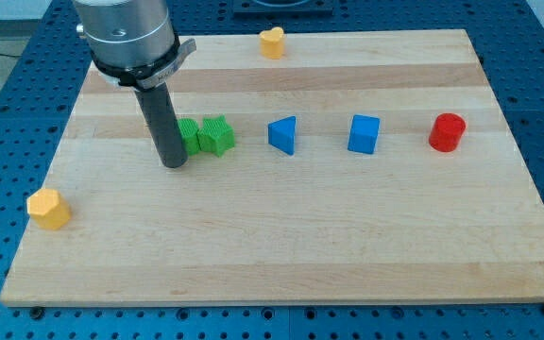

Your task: Push the yellow hexagon to the left of the green circle

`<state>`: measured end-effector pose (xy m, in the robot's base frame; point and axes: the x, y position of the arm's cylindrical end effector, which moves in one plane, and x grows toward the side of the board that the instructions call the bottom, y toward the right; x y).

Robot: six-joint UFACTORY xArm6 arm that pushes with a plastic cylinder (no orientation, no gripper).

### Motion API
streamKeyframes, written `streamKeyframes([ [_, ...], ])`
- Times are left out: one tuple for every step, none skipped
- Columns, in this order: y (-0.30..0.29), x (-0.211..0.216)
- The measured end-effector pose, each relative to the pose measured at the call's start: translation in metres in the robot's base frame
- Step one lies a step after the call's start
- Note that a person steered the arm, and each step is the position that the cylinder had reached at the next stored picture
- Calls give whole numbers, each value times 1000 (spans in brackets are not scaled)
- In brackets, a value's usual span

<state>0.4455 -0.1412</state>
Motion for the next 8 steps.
streamKeyframes([
  [-20,36],
  [-51,109],
  [-111,129],
  [-162,99],
  [-125,64],
  [-92,41],
  [-74,12],
  [-72,-5],
])
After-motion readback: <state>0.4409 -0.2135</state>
